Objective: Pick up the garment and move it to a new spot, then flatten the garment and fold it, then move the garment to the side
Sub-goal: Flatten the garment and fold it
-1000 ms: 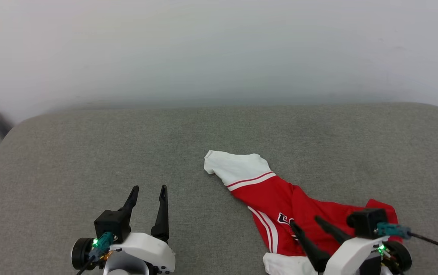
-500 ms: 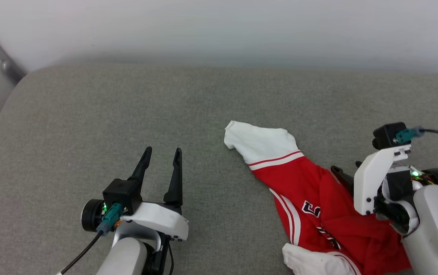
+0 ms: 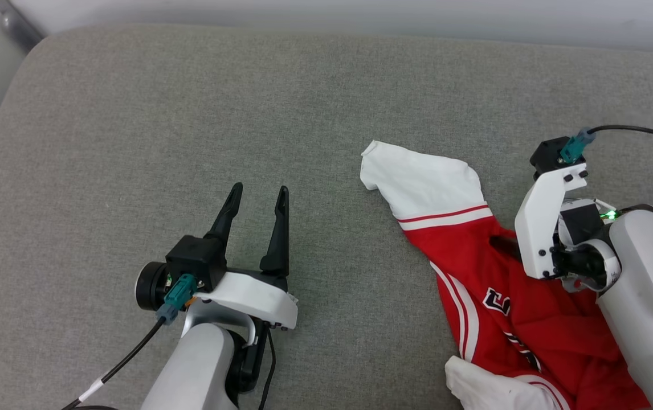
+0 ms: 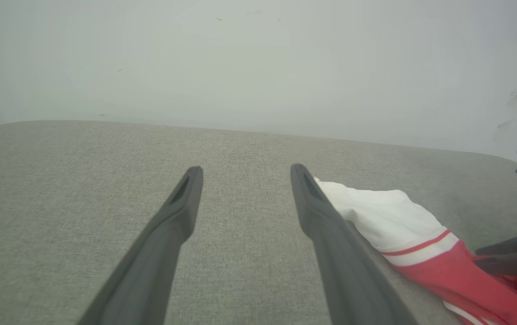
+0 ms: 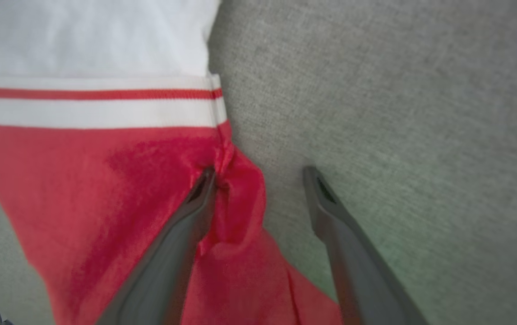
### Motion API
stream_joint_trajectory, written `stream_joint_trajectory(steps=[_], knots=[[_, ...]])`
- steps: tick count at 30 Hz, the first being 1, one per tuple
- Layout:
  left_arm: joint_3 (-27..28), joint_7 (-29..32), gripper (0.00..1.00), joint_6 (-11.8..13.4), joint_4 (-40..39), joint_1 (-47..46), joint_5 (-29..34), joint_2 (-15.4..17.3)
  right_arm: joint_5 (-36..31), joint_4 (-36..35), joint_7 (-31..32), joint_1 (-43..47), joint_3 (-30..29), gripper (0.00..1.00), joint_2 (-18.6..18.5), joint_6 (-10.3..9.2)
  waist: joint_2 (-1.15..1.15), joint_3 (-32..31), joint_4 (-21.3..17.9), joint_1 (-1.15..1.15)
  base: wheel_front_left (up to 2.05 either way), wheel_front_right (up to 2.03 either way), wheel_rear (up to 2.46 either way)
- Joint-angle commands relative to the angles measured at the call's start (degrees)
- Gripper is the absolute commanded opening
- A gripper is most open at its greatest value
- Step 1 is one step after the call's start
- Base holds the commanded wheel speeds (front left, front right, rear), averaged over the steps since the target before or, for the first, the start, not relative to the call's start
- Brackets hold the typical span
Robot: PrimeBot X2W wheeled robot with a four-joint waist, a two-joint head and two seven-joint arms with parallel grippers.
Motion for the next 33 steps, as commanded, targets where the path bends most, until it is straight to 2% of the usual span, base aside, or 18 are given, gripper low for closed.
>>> stream_joint_trajectory(steps=[1,3,7,13,18,19,24,25,26,27,33], knots=[[0.05,-0.39,1.0,-0.24,-0.19,-0.89,0.36,-0.26,0.72,2.51,0.5,2.37,1.59,0.01,0.88,0.0,0.0,0.07,0.04,-0.01,0.0,0.0,0.0],[0.34,-0.4,1.0,-0.44,-0.09,-0.75,0.56,-0.31,1.99,3.04,-0.06,1.82,2.71,0.0,0.75,0.0,0.0,-0.24,-0.14,-0.01,0.0,0.0,0.0],[1.04,-0.41,1.0,-0.55,0.37,0.61,1.05,-0.34,2.98,1.46,-5.62,-0.5,3.27,0.0,-0.89,-0.01,0.0,-1.85,-1.12,-0.01,0.0,0.0,0.0],[1.91,-0.41,1.0,-0.92,1.24,2.55,1.53,0.0,2.33,0.76,-14.04,-1.15,-0.25,0.0,-3.75,-0.02,0.0,-5.18,-3.32,-0.01,0.0,0.0,0.0],[2.41,-0.36,1.0,-0.84,1.7,4.58,1.64,0.48,-0.41,2.47,-18.69,3.43,-7.92,0.0,-6.33,-0.02,0.0,-7.85,-5.4,-0.01,0.0,0.0,0.0],[2.42,-0.36,1.0,-0.71,1.9,5.53,1.62,0.65,-2.87,4.72,-21.19,7.97,-14.14,0.0,-6.7,-0.01,0.0,-8.94,-6.22,-0.01,0.0,0.0,0.0],[2.41,-0.34,1.0,-0.52,2.33,6.78,1.28,1.15,-6.3,8.93,-24.09,17.04,-22.87,0.0,-3.18,-0.01,0.0,-10.42,-7.2,-0.01,0.0,0.0,0.0],[2.54,-0.3,1.0,-0.37,2.41,7.02,1.14,1.32,-6.82,9.37,-24.4,18.4,-23.77,0.06,-2.27,-0.01,0.0,-10.78,-7.51,-0.01,0.0,0.0,0.0],[2.68,-0.24,1.0,-0.26,2.45,7.38,1.07,1.49,-7.14,9.5,-25.28,19.68,-24.51,0.45,-1.12,-0.01,0.0,-11.24,-7.9,-0.01,0.0,0.0,0.0],[2.79,-0.14,1.0,-0.12,2.54,7.79,1.0,1.65,-7.34,9.14,-26.52,20.9,-25.24,1.0,0.01,0.0,0.0,-11.72,-8.22,-0.01,0.0,0.0,0.0],[3.28,0.67,1.0,0.62,2.95,10.89,0.09,2.55,-11.85,2.54,-37.35,24.13,-28.29,1.0,2.29,-0.01,0.0,-15.89,-9.87,-0.01,0.0,0.0,0.0]])
